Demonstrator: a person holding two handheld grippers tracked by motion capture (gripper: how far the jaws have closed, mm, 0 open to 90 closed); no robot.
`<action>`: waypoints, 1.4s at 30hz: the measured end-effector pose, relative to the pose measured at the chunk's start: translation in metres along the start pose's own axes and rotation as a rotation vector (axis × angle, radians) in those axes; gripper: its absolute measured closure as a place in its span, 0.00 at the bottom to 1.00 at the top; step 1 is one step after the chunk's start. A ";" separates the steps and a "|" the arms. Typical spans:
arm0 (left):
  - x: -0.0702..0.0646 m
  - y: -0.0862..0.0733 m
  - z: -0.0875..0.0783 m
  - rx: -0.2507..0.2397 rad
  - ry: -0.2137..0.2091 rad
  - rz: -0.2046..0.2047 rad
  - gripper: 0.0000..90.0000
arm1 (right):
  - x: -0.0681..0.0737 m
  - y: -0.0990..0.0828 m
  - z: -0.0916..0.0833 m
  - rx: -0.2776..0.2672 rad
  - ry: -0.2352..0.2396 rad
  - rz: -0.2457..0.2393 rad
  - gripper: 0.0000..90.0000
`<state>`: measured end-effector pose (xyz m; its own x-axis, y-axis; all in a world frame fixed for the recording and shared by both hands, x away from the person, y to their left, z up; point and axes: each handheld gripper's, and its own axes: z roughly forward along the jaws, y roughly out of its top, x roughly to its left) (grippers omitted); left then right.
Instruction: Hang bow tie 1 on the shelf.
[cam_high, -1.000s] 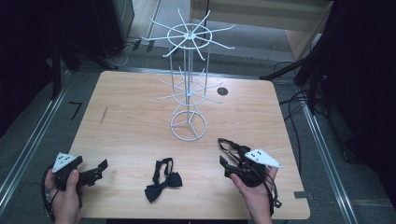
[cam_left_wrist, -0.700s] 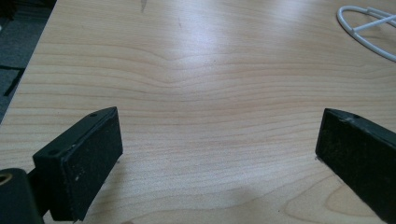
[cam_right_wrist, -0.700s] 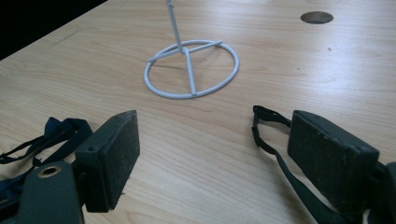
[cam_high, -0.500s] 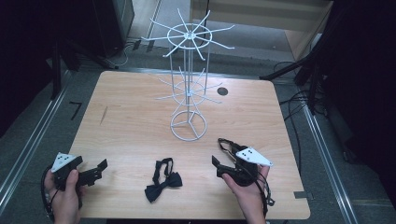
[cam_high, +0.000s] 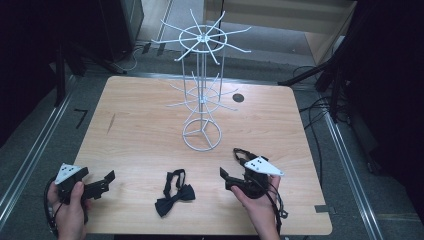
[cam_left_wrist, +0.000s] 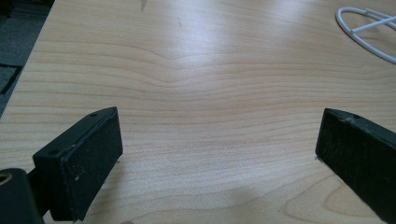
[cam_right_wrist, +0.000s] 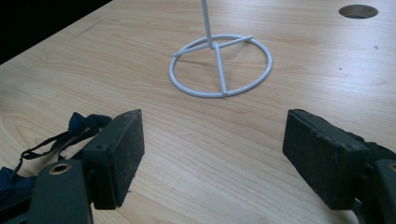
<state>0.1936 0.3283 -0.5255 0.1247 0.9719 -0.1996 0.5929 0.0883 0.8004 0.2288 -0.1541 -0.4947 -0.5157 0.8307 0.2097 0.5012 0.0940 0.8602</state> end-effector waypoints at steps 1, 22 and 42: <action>0.000 0.000 0.000 0.000 0.000 0.000 0.01 | 0.000 0.000 0.000 0.000 0.000 0.000 0.24; 0.000 0.000 0.000 0.000 -0.001 0.002 0.01 | 0.020 0.000 0.019 0.018 0.049 -0.019 0.35; 0.000 0.000 0.000 -0.002 0.000 0.006 0.01 | 0.051 -0.002 0.038 0.037 0.114 -0.037 0.40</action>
<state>0.1939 0.3281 -0.5252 0.1280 0.9724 -0.1948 0.5904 0.0831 0.8028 0.2280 -0.0915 -0.5033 -0.6093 0.7584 0.2316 0.5044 0.1453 0.8512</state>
